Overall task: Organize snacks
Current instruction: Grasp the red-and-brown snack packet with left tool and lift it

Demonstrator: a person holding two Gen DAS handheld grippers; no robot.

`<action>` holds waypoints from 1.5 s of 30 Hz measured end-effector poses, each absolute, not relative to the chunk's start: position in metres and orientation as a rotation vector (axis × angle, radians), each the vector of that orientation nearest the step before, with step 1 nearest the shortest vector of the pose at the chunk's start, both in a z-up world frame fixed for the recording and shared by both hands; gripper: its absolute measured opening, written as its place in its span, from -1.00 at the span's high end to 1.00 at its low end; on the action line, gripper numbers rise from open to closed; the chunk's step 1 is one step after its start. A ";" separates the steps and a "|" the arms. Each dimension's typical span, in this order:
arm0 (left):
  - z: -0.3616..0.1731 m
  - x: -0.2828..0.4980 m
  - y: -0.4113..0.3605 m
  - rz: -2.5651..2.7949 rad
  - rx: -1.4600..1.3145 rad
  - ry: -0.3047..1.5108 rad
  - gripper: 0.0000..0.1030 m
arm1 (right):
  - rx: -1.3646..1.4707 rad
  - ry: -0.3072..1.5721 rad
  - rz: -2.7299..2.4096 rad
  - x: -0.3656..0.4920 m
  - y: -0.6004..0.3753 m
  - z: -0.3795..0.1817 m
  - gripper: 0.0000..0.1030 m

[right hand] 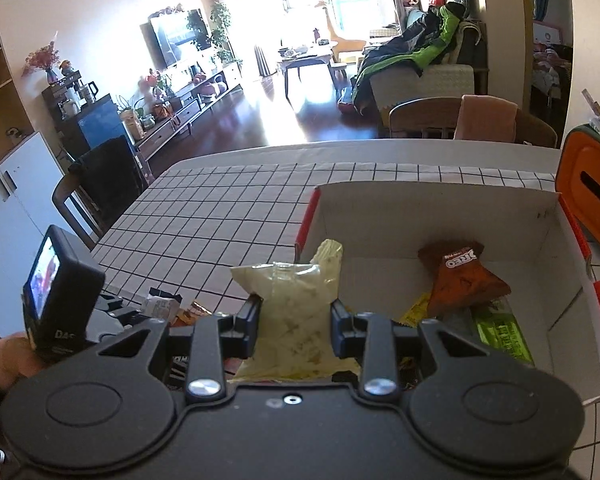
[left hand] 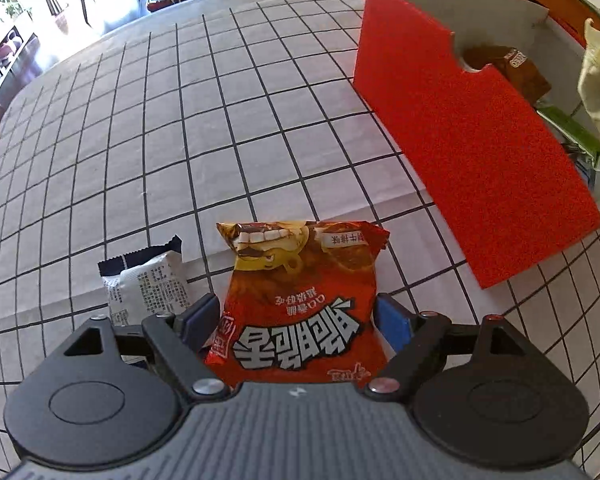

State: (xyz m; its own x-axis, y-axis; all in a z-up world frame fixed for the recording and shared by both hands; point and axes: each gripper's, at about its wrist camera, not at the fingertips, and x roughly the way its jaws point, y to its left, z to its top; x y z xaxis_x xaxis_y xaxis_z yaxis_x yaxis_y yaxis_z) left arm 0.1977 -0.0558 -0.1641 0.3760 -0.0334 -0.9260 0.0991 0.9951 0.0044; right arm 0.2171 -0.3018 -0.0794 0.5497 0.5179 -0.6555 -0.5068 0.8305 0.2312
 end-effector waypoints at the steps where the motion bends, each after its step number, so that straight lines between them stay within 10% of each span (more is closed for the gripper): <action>1: -0.165 0.199 -0.056 -0.083 0.062 1.184 -0.63 | 0.015 0.782 0.604 0.218 -0.302 -0.080 0.36; 15: -0.170 0.199 -0.065 -0.052 0.069 1.165 -0.28 | 0.032 0.797 0.571 0.221 -0.312 -0.083 0.36; 45: -0.026 0.198 -0.118 -0.176 -0.161 0.981 -0.27 | 0.047 0.724 0.432 0.242 -0.401 -0.064 0.36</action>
